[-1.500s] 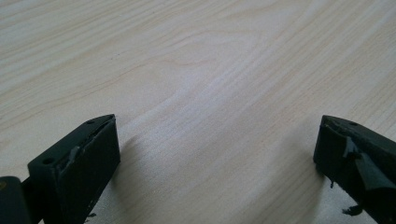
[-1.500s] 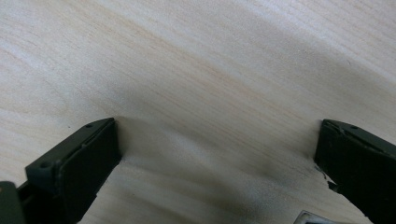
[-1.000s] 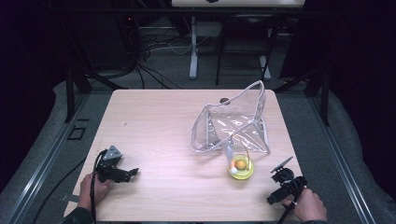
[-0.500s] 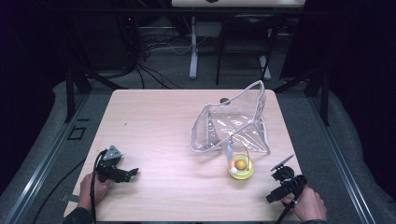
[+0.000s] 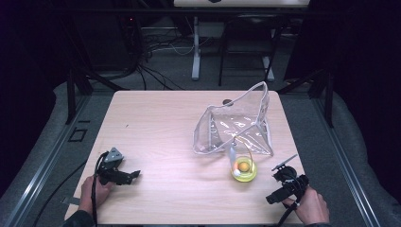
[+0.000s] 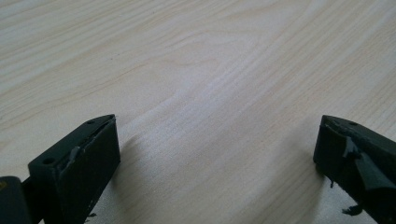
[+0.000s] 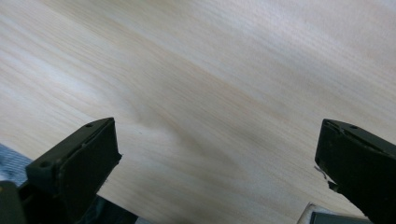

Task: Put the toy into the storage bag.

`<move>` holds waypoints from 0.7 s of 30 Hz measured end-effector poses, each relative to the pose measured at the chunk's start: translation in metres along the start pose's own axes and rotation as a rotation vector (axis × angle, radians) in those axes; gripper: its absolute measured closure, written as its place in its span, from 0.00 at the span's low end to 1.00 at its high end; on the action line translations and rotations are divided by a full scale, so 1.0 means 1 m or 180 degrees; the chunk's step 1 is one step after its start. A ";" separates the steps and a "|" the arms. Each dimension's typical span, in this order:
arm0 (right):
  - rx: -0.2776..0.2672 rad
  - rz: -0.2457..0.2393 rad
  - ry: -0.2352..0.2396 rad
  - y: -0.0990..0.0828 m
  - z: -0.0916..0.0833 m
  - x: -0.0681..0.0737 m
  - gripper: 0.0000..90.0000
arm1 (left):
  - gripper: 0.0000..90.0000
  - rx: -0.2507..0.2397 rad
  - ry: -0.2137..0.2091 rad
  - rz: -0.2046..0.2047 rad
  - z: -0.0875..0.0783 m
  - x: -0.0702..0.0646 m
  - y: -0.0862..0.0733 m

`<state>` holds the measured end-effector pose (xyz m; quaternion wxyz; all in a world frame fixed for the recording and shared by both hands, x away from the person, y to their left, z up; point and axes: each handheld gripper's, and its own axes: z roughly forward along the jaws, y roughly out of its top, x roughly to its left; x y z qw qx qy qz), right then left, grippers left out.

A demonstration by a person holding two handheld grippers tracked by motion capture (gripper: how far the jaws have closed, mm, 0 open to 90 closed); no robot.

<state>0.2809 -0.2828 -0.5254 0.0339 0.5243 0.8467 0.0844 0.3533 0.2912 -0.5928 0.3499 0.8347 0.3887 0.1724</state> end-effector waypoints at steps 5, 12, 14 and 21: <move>-0.0177 0.0049 0.0084 0.004 -0.007 0.007 0.00 | 0.01 -0.0002 0.0000 0.0000 0.000 0.000 0.000; -0.0152 -0.0131 0.0059 0.013 -0.023 0.015 0.00 | 0.01 -0.0001 -0.0001 0.0000 0.000 0.000 0.000; -0.0224 -0.0114 0.0091 0.015 -0.026 0.019 0.00 | 0.01 -0.0002 0.0000 -0.0001 0.000 0.000 0.000; -0.0193 -0.0250 0.0114 0.026 -0.038 0.023 0.00 | 0.01 -0.0002 0.0000 -0.0001 0.000 0.000 0.000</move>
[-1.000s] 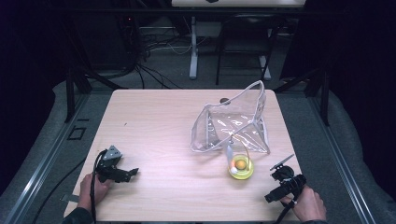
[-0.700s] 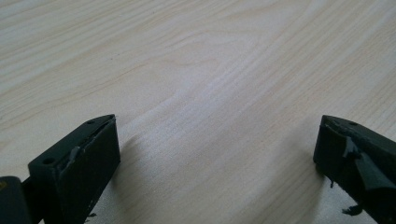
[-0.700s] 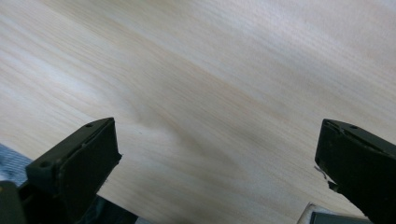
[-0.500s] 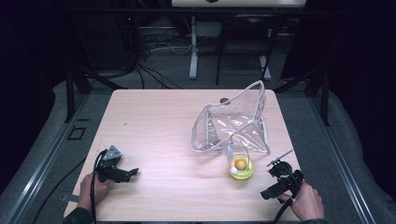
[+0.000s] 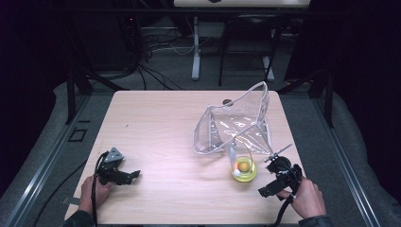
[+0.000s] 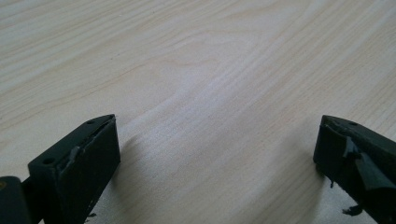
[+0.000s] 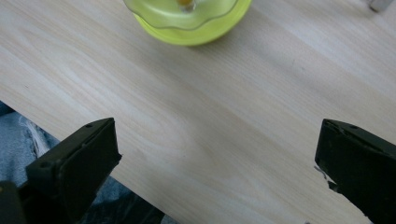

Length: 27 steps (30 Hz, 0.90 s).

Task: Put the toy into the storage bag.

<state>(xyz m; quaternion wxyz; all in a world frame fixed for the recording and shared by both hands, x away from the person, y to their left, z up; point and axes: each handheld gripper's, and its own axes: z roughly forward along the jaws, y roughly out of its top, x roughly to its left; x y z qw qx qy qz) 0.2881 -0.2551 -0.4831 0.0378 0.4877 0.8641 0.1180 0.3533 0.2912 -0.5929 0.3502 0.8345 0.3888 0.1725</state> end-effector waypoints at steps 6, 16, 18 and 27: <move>-0.0066 -0.0061 -0.0006 0.010 -0.004 0.004 0.00 | 0.01 0.0000 0.0000 0.0000 0.000 0.000 0.000; -0.0141 -0.0187 -0.0035 0.037 -0.023 0.012 0.00 | 0.01 0.0001 -0.0001 0.0001 0.000 0.000 0.000; -0.0199 -0.0158 -0.0018 0.039 -0.024 0.014 0.00 | 0.01 0.0001 0.0000 0.0001 0.000 0.000 0.000; -0.0115 -0.0314 -0.0126 0.063 -0.042 0.016 0.00 | 0.01 0.0000 -0.0001 0.0001 0.000 0.000 0.000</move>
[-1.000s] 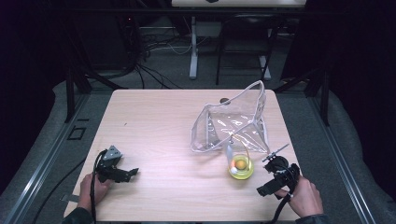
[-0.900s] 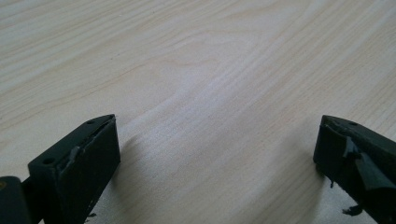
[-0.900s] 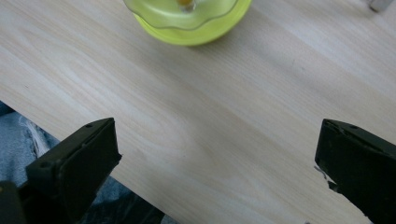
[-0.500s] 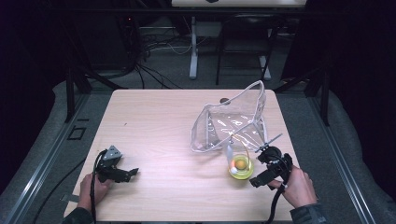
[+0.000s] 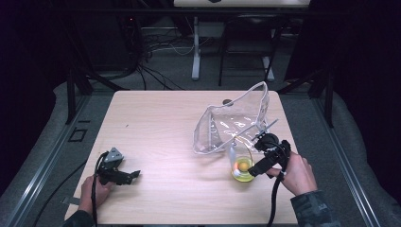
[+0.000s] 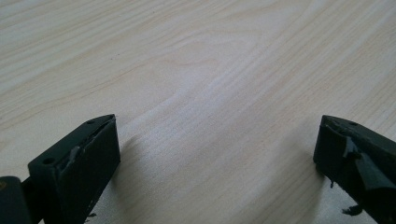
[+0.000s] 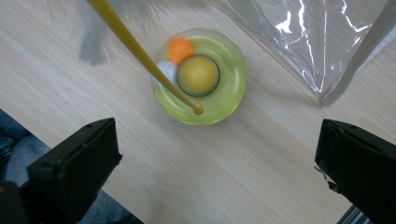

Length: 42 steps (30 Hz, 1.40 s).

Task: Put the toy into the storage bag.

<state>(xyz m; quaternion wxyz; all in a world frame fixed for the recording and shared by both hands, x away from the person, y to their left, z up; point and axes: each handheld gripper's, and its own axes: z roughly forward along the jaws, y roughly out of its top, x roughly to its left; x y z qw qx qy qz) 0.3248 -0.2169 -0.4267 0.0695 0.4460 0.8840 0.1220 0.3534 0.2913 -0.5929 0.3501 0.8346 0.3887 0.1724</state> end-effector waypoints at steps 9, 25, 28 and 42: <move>-0.0061 -0.0286 -0.0004 0.021 -0.014 0.011 0.22 | 0.01 0.0000 0.0000 0.0000 0.000 0.000 0.000; -0.0132 -0.0588 -0.0110 0.038 -0.029 0.023 0.94 | 0.01 -0.0001 -0.0001 -0.0001 0.000 0.000 0.000; -0.0097 -0.0621 -0.0114 0.039 -0.029 0.023 0.97 | 0.01 0.0001 -0.0003 -0.0002 0.000 0.000 0.000; -0.0291 -0.0413 -0.0020 0.030 -0.049 0.013 0.97 | 0.01 0.0000 -0.0001 -0.0001 0.000 0.000 0.000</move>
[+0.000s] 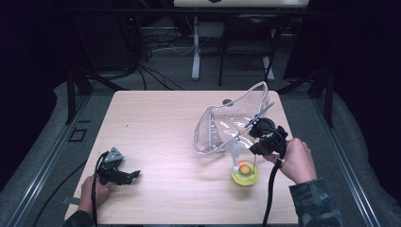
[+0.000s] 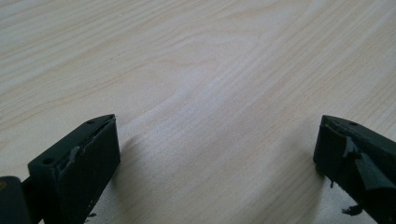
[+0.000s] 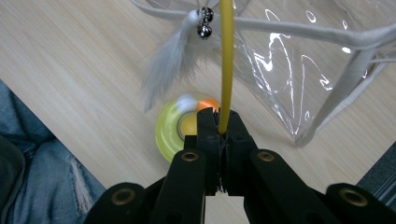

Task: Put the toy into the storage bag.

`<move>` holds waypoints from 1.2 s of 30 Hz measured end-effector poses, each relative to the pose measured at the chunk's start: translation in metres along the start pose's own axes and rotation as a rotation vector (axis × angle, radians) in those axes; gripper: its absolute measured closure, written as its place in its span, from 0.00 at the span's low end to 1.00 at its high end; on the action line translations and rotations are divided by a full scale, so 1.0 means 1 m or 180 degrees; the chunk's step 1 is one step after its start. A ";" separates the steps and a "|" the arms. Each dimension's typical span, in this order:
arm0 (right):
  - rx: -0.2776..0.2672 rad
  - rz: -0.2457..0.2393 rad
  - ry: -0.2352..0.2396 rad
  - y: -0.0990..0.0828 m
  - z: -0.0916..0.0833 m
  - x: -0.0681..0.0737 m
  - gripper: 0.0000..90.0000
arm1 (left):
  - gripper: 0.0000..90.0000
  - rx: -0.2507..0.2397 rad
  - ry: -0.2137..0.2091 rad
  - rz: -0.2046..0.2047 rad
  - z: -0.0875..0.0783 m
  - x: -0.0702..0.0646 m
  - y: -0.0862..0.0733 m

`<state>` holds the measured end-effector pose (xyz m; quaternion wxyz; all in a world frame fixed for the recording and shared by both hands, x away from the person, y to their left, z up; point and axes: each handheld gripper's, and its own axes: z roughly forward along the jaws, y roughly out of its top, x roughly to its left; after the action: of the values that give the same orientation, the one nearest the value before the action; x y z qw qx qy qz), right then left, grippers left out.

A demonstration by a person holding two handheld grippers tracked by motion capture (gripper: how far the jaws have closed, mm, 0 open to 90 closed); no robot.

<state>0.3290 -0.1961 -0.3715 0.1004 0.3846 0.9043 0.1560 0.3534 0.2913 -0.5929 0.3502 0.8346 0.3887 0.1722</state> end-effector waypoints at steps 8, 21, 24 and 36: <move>-0.0016 0.0163 -0.0047 -0.015 -0.013 -0.011 0.97 | 0.01 -0.0001 0.0000 0.0000 0.000 0.000 0.000; 0.0048 0.0424 -0.0093 -0.043 -0.028 -0.039 0.98 | 0.01 0.0001 0.0002 0.0002 0.000 0.000 0.000; 0.0071 0.0466 -0.0130 -0.045 -0.032 -0.044 0.98 | 0.01 -0.0001 0.0001 0.0001 0.000 0.000 0.000; 0.0128 0.0635 -0.0134 -0.052 -0.041 -0.062 0.98 | 0.01 0.0000 0.0002 0.0001 0.000 0.000 0.000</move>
<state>0.3243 -0.2834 -0.3480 0.0956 0.4778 0.8622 0.1389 0.3533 0.2912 -0.5928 0.3500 0.8346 0.3888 0.1724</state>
